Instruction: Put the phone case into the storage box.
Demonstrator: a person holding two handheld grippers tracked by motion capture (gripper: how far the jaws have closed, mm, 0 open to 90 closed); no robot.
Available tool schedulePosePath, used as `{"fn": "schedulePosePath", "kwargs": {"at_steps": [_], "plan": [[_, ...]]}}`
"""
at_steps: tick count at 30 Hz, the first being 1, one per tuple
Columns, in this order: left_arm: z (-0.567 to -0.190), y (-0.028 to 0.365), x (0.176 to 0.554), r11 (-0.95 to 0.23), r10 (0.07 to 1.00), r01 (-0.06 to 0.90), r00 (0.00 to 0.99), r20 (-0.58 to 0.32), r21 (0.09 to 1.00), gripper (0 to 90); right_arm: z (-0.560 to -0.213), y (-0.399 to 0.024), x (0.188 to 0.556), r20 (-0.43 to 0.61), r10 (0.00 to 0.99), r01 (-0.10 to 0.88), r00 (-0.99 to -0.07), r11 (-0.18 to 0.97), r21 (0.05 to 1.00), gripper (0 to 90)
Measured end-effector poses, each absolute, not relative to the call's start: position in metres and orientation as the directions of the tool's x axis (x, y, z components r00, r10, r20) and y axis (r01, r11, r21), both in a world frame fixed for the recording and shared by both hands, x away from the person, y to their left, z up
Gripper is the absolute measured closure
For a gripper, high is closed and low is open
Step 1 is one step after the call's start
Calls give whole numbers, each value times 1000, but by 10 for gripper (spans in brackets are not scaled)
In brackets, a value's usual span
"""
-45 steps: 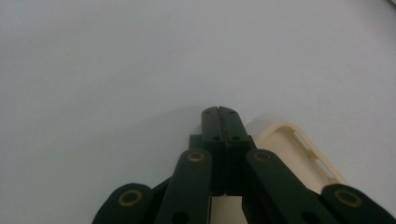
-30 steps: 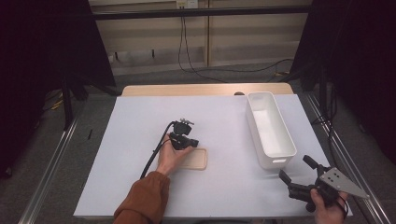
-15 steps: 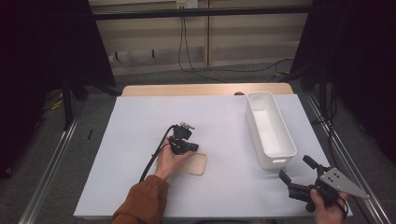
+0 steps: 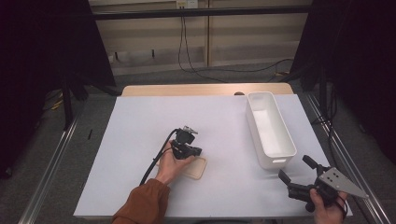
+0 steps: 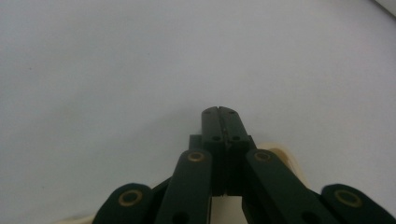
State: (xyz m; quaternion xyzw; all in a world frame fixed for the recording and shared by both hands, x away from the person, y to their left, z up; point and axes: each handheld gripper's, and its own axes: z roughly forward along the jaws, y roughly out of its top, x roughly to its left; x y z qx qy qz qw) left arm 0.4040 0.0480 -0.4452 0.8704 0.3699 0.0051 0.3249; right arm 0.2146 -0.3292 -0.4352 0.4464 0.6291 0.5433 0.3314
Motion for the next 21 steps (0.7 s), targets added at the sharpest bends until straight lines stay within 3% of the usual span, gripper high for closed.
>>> {"fn": "schedulePosePath", "kwargs": {"at_steps": [21], "plan": [[-444,56,373,-537,612,621,753,-242,571,900,-435,-328,214,67,921,200,-384,12,980,0]]}}
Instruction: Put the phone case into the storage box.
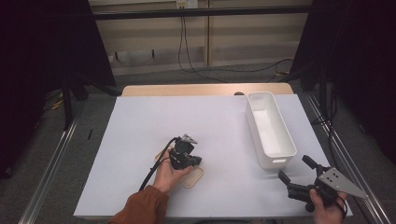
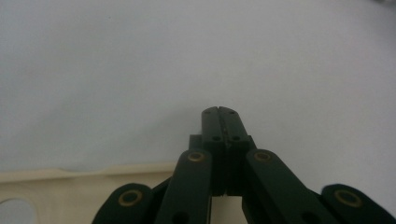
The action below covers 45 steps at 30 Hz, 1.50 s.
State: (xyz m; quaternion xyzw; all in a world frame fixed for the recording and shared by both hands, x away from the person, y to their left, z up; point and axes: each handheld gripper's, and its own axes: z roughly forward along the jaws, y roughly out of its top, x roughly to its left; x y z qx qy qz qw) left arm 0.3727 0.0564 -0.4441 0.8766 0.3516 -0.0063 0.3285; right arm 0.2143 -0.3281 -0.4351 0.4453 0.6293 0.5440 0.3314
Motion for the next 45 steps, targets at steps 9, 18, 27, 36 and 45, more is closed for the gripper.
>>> {"fn": "schedulePosePath", "kwargs": {"at_steps": [9,18,27,36,45], "plan": [[-443,64,365,-545,603,616,759,-246,569,900,-435,-328,214,65,921,200,-384,14,980,0],[-443,70,357,-546,600,617,760,-249,567,900,-435,-328,215,65,921,200,-384,14,980,0],[-445,67,347,-545,582,627,761,-287,557,900,-435,-327,215,63,921,200,-384,16,980,0],[-444,80,334,-542,583,636,756,-299,549,900,-435,-327,214,67,921,199,-384,12,980,0],[-442,94,326,-547,586,639,754,-298,541,900,-435,-327,214,61,921,198,-385,18,980,0]]}}
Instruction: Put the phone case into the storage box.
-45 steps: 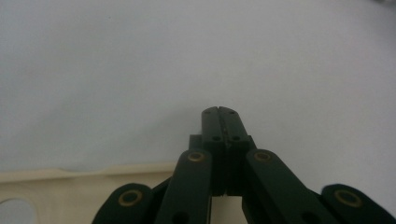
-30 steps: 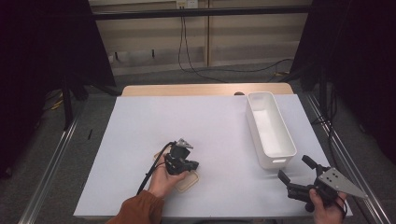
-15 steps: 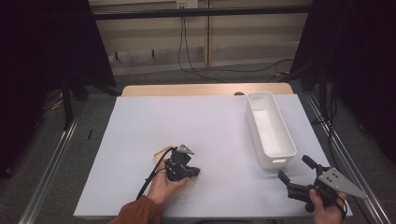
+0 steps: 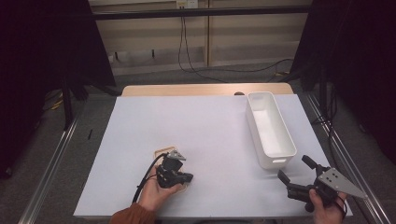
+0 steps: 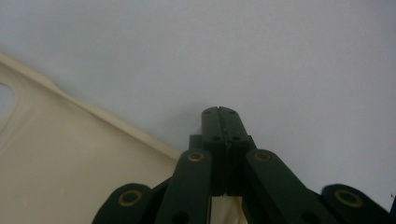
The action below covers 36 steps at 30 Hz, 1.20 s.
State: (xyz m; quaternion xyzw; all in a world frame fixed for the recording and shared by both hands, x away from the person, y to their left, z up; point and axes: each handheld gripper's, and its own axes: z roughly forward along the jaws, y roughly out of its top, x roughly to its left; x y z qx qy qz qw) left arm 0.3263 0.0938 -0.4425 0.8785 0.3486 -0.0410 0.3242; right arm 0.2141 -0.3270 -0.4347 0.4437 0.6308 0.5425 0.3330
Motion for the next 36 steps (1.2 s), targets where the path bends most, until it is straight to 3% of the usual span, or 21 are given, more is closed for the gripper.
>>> {"fn": "schedulePosePath", "kwargs": {"at_steps": [36], "plan": [[-442,146,324,-472,663,699,683,-306,537,900,-435,-327,214,59,922,198,-382,19,980,0]]}}
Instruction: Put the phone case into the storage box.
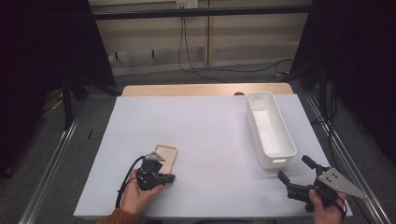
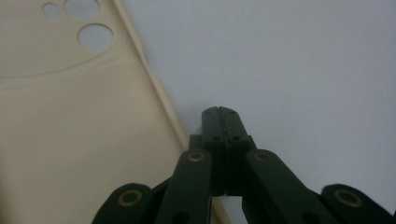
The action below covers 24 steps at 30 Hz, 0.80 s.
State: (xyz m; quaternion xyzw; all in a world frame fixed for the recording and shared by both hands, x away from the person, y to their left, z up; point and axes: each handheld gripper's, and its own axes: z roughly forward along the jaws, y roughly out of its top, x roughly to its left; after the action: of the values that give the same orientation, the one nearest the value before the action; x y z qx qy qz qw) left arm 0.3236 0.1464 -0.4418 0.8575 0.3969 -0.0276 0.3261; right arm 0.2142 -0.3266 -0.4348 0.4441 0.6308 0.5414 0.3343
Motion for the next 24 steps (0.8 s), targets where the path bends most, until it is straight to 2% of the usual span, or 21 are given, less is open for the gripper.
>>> {"fn": "schedulePosePath", "kwargs": {"at_steps": [24], "plan": [[-441,152,325,-481,679,685,686,-261,547,900,-435,-326,214,64,922,200,-382,15,980,0]]}}
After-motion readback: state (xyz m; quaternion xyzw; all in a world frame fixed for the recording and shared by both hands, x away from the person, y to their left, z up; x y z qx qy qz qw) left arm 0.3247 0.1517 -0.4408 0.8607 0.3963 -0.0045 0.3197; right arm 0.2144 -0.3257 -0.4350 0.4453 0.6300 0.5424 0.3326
